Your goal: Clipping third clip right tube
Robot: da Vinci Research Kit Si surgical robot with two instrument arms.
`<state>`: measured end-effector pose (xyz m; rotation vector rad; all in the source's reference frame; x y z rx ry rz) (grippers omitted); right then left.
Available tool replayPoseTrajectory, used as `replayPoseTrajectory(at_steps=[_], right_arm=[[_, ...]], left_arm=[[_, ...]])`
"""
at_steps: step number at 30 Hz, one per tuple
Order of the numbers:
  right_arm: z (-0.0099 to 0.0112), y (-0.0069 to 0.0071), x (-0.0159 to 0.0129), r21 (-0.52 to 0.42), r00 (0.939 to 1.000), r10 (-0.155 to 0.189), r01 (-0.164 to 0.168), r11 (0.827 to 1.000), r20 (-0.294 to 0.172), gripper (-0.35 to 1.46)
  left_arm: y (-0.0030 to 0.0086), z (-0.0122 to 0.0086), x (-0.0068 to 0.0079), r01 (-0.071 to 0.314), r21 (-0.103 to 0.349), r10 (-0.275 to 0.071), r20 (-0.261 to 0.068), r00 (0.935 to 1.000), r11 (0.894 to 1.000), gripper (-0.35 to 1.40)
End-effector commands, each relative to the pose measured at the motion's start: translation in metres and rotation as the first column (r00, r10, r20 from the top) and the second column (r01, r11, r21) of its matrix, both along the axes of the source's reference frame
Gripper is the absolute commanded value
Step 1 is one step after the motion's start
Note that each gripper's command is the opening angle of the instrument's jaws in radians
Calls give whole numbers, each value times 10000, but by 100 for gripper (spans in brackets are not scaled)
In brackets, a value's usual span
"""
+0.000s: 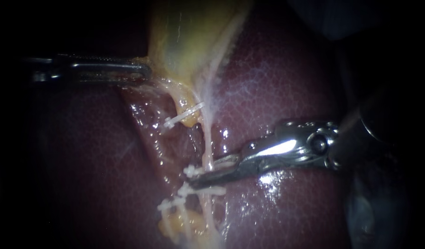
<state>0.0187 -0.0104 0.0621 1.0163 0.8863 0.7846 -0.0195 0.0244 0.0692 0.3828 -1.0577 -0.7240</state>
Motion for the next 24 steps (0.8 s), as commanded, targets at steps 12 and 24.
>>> replayPoseTrajectory(at_steps=[12,24], right_arm=[[5,4,5,-1174,9989,184,-233,9928,-425,49],[18,22,12,-1559,9918,718,-878,9839,-1056,50]], left_arm=[[-1,1,1,12,34,-12,3,10000,10000,-35],[-1,0,2,8,34,-8,5,10000,10000,-35]])
